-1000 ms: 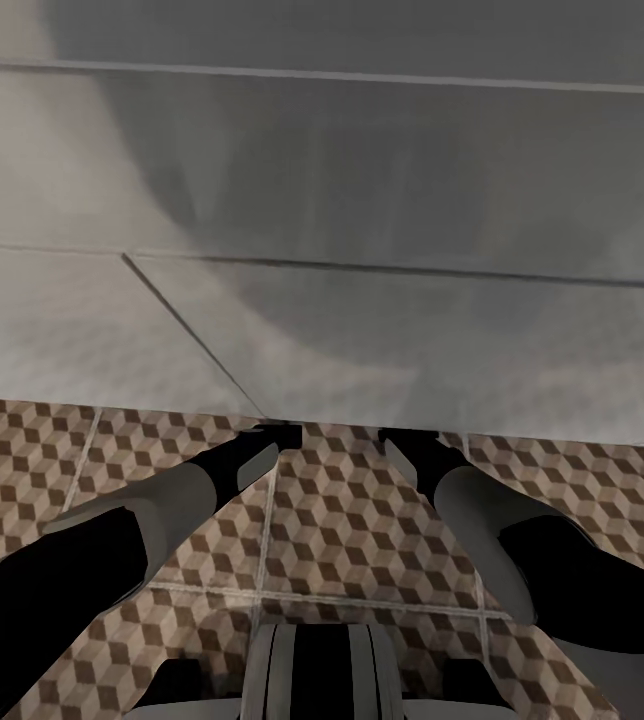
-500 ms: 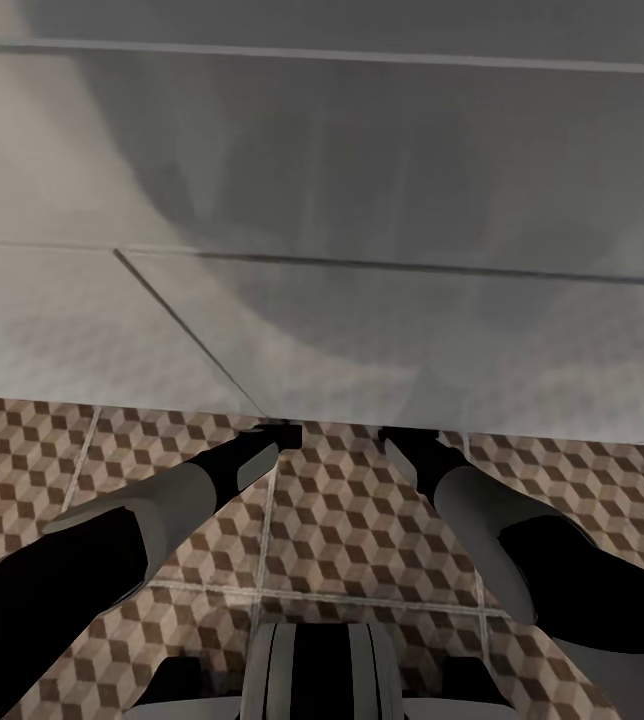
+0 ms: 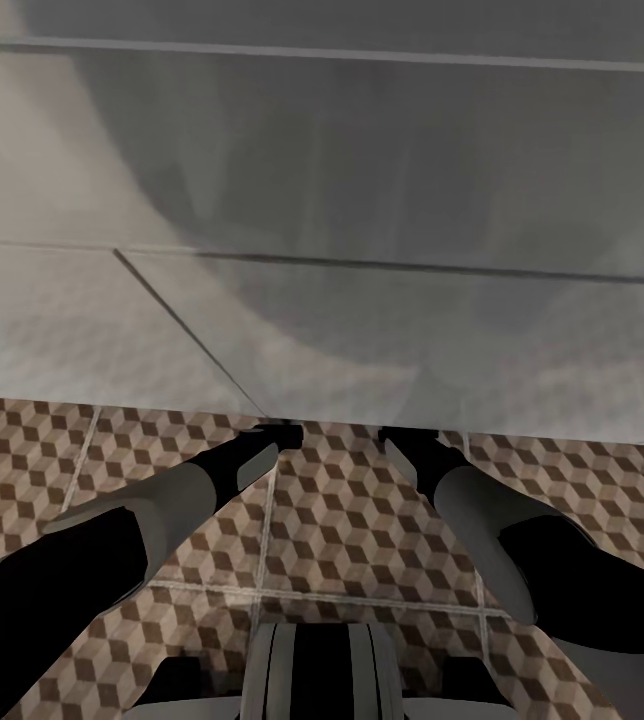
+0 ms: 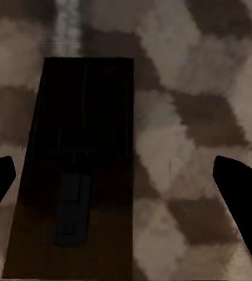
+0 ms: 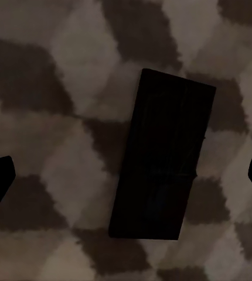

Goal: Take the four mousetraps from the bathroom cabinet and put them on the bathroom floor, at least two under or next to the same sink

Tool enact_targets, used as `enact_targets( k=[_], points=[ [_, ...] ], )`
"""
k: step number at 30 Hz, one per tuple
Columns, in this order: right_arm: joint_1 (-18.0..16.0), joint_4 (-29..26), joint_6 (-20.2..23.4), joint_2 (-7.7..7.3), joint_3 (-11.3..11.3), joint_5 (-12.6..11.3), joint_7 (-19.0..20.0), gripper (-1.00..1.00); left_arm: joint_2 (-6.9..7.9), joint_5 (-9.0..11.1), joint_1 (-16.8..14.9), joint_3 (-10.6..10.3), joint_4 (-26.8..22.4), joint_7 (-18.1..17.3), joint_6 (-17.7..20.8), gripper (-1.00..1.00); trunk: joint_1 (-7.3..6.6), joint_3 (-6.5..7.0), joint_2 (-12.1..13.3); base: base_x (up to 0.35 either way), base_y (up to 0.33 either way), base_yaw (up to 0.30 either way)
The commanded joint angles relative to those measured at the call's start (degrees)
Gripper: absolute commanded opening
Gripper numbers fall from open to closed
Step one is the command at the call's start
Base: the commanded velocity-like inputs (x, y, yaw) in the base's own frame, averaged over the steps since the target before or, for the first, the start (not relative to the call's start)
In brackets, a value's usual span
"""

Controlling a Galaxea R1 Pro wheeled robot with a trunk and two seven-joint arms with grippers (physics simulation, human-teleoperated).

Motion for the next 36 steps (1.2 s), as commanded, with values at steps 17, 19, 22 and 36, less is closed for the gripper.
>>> enact_targets(
  k=[17, 19, 22, 36],
  points=[
    [0.0, -0.1, 0.3, -0.02, 0.5, -0.6, -0.3, 1.0, 0.11, 0.4, 0.0, -0.3, -0.1, 0.4, 0.1, 1.0, -0.01, -0.03, 0.0, 0.0, 0.0, 0.0],
    [0.0, -0.1, 0.3, -0.02, 0.5, -0.6, -0.3, 1.0, 0.11, 0.4, 0.0, -0.3, -0.1, 0.4, 0.0, 1.0, -0.01, -0.03, 0.0, 0.0, 0.0, 0.0],
    [0.0, -0.1, 0.3, -0.02, 0.5, -0.6, -0.3, 1.0, 0.11, 0.4, 0.0, -0.3, -0.1, 0.4, -0.1, 1.0, -0.01, -0.03, 0.0, 0.0, 0.0, 0.0],
    [0.0, -0.1, 0.3, -0.02, 0.5, -0.6, -0.3, 1.0, 0.27, 0.4, 0.0, -0.3, -0.4, 0.4, -0.7, 1.0, -0.01, -0.03, 0.0, 0.0, 0.0, 0.0]
  ],
)
